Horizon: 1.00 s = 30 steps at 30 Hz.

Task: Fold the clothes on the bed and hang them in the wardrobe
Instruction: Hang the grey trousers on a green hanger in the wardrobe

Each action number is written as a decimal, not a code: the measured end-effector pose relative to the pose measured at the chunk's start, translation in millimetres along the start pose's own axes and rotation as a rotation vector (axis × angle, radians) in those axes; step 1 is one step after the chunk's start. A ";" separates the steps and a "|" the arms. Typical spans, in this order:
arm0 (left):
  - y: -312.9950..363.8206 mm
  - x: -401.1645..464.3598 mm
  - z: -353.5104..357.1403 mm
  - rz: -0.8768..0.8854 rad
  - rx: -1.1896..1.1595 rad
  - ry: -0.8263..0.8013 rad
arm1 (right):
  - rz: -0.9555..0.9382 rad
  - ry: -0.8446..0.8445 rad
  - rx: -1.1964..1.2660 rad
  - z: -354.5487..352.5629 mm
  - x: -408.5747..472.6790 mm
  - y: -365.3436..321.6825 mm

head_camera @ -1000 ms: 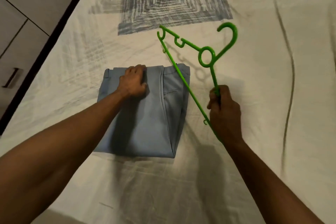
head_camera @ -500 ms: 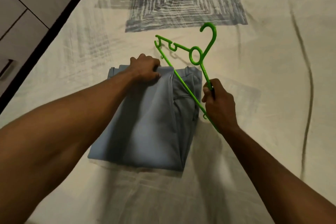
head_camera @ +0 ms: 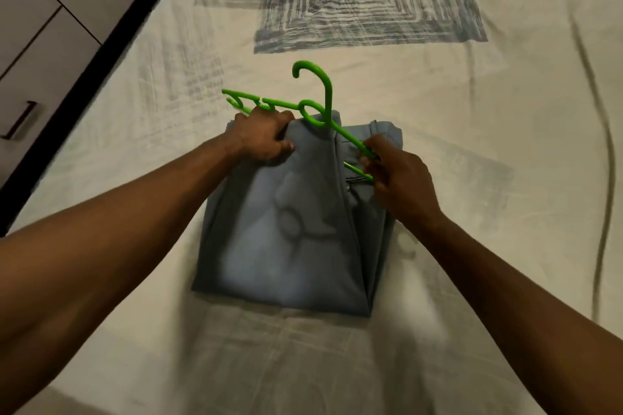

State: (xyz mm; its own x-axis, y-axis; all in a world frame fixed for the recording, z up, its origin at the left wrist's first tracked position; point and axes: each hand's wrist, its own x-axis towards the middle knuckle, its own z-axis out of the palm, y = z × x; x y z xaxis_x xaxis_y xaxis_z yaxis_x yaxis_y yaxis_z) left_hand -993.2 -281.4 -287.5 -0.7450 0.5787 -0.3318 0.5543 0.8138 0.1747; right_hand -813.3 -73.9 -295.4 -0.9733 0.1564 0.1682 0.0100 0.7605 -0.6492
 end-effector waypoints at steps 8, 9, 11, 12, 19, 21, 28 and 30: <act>-24.5 -24.6 16.3 0.065 -0.186 0.469 | 0.035 0.007 -0.020 1.9 11.8 6.5; -22.2 -26.1 19.3 0.046 -0.200 0.499 | 0.031 -0.008 -0.024 3.2 12.1 5.4; -15.6 -24.7 24.5 -0.043 -0.216 0.546 | 0.022 -0.020 -0.022 6.3 11.8 1.5; -11.7 -23.0 27.6 -0.108 -0.235 0.558 | 0.021 -0.012 -0.020 7.7 11.7 -1.2; -24.3 -54.0 51.2 -0.447 -0.533 0.843 | -0.104 0.007 -0.122 15.3 11.1 -12.1; -39.6 -64.1 54.5 -0.441 -0.434 0.778 | -0.190 -0.006 -0.204 14.9 8.8 -8.4; -75.9 -46.5 30.8 -0.146 -0.107 0.599 | -0.482 -0.080 -0.360 15.1 3.9 8.9; -79.7 -40.3 25.3 -0.017 0.036 0.519 | -0.490 -0.115 -0.362 17.1 0.2 12.2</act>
State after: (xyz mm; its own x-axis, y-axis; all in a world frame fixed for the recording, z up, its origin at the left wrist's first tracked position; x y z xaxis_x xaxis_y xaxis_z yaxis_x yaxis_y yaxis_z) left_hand -997.9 -370.9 -311.6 -0.8349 0.5234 0.1705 0.5461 0.8263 0.1378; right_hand -817.3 -75.3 -316.0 -0.9027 -0.3192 0.2887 -0.3871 0.8953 -0.2203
